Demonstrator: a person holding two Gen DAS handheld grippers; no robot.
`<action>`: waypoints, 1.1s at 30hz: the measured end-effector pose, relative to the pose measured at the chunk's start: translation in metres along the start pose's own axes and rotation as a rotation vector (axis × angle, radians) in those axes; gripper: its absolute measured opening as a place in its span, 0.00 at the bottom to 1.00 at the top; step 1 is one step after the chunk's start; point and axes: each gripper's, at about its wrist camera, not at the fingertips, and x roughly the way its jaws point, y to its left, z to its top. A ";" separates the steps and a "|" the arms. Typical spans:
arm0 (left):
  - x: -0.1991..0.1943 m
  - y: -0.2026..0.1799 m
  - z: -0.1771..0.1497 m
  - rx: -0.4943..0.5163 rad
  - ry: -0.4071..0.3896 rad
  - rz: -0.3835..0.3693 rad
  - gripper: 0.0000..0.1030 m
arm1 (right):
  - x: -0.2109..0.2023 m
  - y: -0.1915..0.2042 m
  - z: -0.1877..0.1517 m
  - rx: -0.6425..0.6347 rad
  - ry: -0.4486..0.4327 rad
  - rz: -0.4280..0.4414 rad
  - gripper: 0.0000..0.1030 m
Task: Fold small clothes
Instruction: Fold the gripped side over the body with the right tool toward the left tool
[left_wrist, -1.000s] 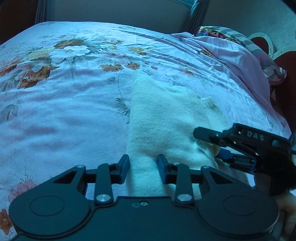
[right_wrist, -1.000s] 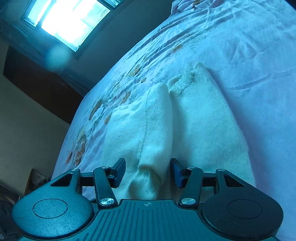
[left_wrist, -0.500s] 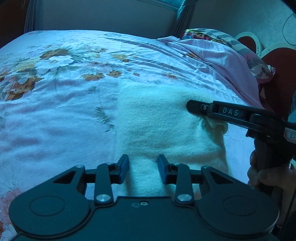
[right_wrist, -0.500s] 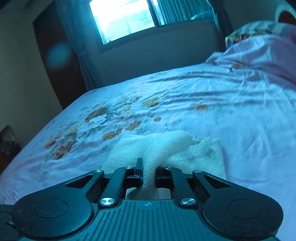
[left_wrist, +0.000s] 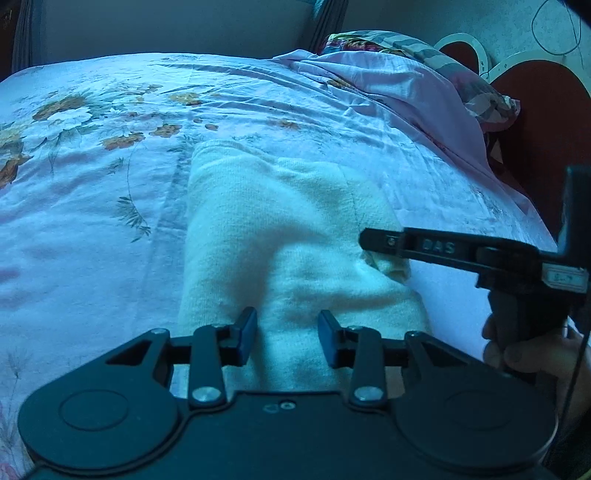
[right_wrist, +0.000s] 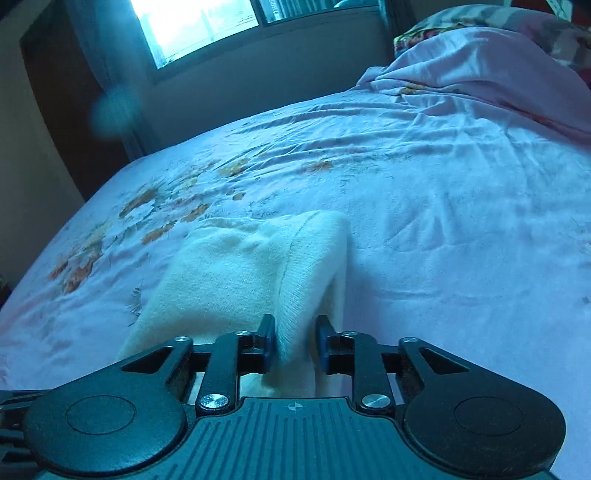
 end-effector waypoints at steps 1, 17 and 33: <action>-0.005 0.002 0.000 0.008 -0.014 0.008 0.33 | -0.011 -0.002 -0.003 0.014 -0.006 0.009 0.29; -0.014 0.012 -0.017 -0.051 0.012 -0.021 0.33 | -0.065 0.031 -0.068 -0.013 0.051 0.037 0.29; -0.004 0.005 -0.033 -0.071 0.056 -0.033 0.33 | -0.068 0.022 -0.088 -0.128 0.148 -0.042 0.03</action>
